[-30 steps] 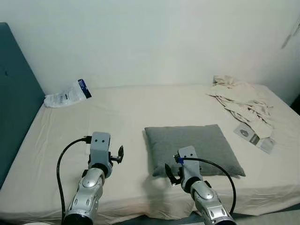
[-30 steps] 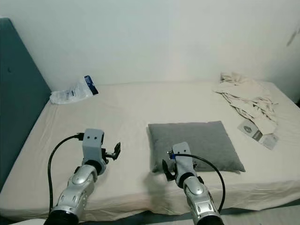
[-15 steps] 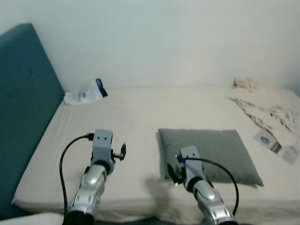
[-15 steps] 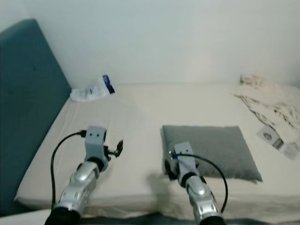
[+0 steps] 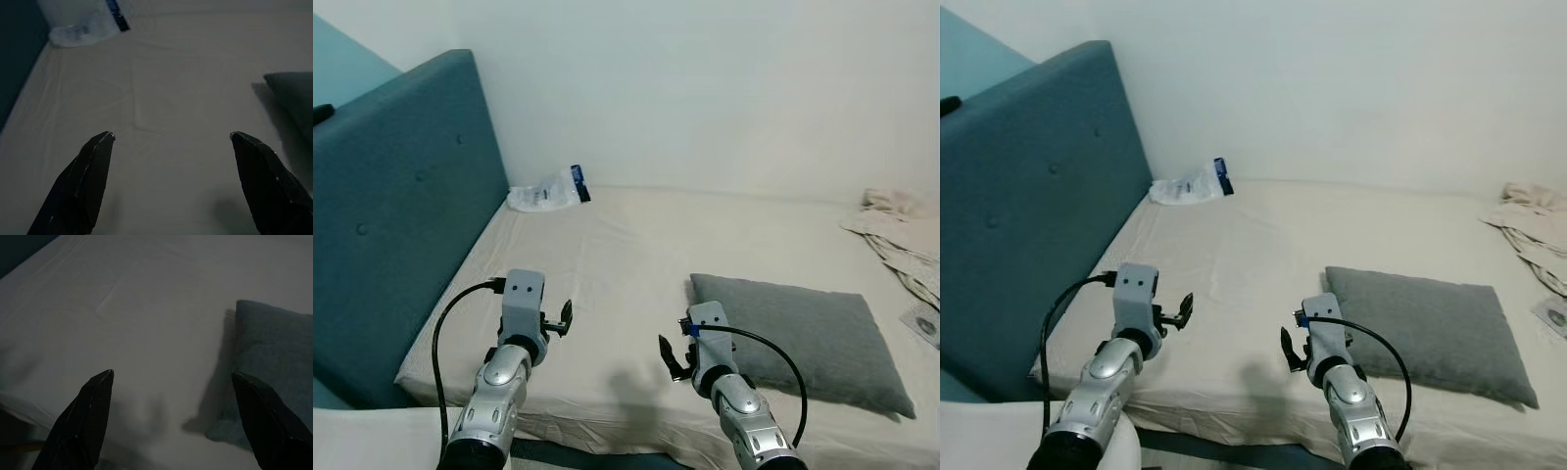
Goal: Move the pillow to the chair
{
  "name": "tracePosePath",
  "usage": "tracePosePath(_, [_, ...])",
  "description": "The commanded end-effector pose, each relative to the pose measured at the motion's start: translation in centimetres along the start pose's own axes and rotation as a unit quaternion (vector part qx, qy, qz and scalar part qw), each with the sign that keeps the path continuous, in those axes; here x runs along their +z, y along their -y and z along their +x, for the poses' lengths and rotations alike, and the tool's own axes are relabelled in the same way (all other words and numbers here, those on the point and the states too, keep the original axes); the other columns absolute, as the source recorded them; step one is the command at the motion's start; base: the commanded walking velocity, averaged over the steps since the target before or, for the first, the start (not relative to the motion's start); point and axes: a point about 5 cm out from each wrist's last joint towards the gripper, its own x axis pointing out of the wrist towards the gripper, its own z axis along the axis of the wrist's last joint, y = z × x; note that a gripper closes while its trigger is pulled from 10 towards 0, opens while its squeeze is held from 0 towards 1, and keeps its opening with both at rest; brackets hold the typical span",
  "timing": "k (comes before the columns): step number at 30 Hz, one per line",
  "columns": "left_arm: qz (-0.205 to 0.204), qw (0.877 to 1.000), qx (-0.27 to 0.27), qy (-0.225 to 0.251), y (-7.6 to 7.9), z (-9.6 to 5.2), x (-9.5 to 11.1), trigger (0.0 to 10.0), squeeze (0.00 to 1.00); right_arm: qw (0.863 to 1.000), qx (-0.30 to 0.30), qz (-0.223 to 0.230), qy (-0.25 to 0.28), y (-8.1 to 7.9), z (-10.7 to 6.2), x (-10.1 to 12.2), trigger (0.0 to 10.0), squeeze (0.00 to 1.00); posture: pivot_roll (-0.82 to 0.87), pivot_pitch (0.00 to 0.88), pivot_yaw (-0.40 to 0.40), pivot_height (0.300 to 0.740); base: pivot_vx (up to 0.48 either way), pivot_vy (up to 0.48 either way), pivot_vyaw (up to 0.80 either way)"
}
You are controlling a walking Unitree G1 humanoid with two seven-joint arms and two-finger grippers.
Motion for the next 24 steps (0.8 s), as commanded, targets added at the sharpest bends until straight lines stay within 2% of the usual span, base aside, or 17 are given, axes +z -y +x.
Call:
tracePosePath(1, [0.008,1.000,-0.005,-0.021,0.08,-0.10,-0.76,10.0,0.00,1.000,-0.006,0.010,0.000,0.12,-0.16,-0.28,10.0,0.00,-0.03,0.070,0.001,0.740,0.000,0.000,0.00])
tracePosePath(10, [0.013,0.999,-0.011,-0.027,0.18,-0.11,-0.86,10.0,0.00,1.000,-0.014,0.024,0.001,0.11,-0.41,-0.56,10.0,0.00,-0.03,0.075,0.012,0.740,0.000,0.000,0.00])
tracePosePath(17, [0.010,0.999,-0.010,-0.029,0.13,-0.01,-0.94,10.0,0.00,0.999,-0.019,0.029,-0.004,0.29,-0.47,-0.70,10.0,0.00,-0.03,0.076,0.013,0.740,0.000,0.000,-0.80])
tracePosePath(24, [0.006,0.999,-0.009,-0.030,0.14,0.09,-0.91,10.0,0.00,1.000,-0.019,0.021,0.001,0.38,-0.31,-0.33,10.0,0.00,-0.04,0.072,0.012,0.740,0.000,0.000,0.00])
